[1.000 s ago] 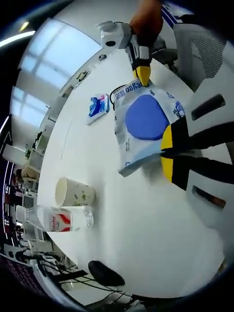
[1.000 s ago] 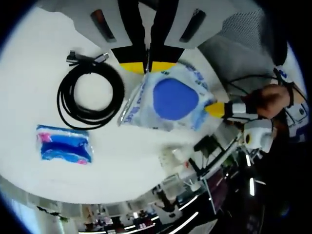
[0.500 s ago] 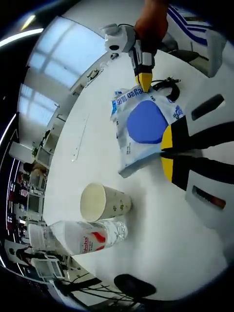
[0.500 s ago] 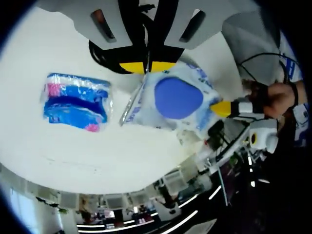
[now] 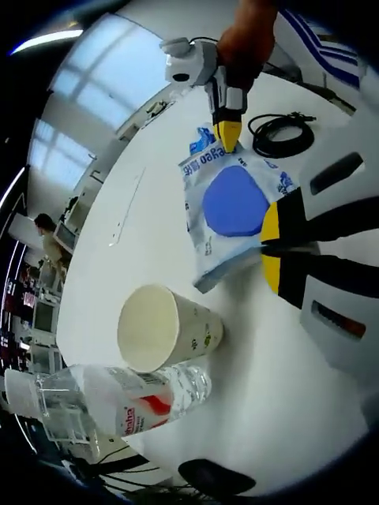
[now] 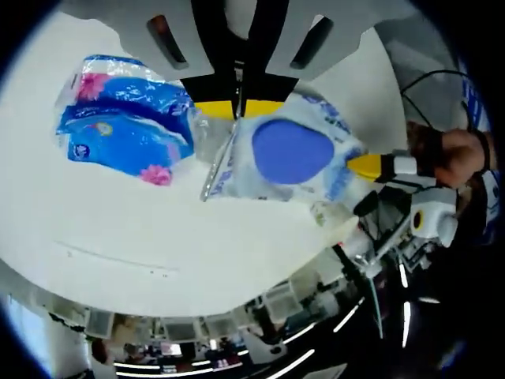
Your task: Arrange the tabletop items into an orderly group along one side of the table until the central work area is clear of visible clutter.
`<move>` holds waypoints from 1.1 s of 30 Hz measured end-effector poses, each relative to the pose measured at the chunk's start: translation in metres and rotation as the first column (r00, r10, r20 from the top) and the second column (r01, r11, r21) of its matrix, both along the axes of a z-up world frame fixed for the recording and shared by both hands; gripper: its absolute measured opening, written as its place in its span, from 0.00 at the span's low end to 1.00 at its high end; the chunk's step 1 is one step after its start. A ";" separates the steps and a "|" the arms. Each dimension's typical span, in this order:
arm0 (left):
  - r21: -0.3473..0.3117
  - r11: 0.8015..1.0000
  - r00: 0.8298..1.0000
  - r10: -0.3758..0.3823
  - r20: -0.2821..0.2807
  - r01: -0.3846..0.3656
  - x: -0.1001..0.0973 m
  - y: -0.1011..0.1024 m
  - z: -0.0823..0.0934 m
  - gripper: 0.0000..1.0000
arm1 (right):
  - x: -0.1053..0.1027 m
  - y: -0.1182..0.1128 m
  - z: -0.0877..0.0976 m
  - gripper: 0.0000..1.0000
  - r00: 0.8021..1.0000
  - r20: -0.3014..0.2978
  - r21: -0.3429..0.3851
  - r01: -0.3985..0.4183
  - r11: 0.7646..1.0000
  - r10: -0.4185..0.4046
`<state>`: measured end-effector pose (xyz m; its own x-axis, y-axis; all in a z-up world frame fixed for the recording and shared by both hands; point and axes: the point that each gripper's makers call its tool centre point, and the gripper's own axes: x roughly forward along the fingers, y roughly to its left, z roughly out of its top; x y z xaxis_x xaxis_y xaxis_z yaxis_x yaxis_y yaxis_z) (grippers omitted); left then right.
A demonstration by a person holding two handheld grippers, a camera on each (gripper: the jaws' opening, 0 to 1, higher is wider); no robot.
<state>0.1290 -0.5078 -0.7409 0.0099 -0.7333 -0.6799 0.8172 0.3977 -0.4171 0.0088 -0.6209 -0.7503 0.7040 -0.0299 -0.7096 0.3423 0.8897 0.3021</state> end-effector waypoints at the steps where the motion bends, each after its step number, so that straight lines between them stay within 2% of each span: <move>1: -0.002 1.000 1.000 0.010 -0.013 -0.010 0.003 -0.003 -0.002 0.00 | -0.001 -0.001 -0.001 0.00 1.000 0.000 0.000 0.004 1.000 -0.004; 4: -0.007 0.999 0.998 0.045 -0.038 -0.046 0.012 -0.012 -0.008 0.00 | -0.004 -0.006 -0.003 0.00 1.000 0.009 0.013 0.026 1.000 -0.026; 12: -0.029 0.995 0.992 0.089 -0.089 -0.092 0.012 -0.029 -0.012 0.00 | -0.009 -0.016 -0.005 0.00 0.994 0.020 0.021 0.106 0.994 -0.106; 17: -0.029 0.996 0.994 0.084 -0.072 -0.086 0.016 -0.021 -0.012 0.03 | -0.012 -0.010 -0.007 0.06 0.997 0.008 0.001 0.074 0.997 -0.074; 22: -0.049 0.997 0.996 0.058 -0.065 -0.062 0.018 -0.010 -0.007 0.09 | -0.018 -0.009 -0.007 0.12 0.996 0.016 -0.001 0.086 0.996 -0.086; 24: -0.042 0.999 0.999 0.030 -0.039 -0.032 0.017 -0.004 -0.006 0.11 | -0.021 -0.008 -0.007 0.11 0.996 0.017 -0.004 0.087 0.996 -0.087; 29: -0.040 0.999 0.999 0.003 -0.046 -0.005 0.012 0.004 -0.009 0.11 | -0.024 -0.009 -0.002 0.02 0.991 0.040 0.026 0.131 0.991 -0.132; 33: -0.023 1.000 0.999 -0.009 -0.049 0.008 0.007 0.007 -0.015 0.10 | -0.021 -0.005 -0.003 0.01 0.990 0.038 0.034 0.135 0.990 -0.136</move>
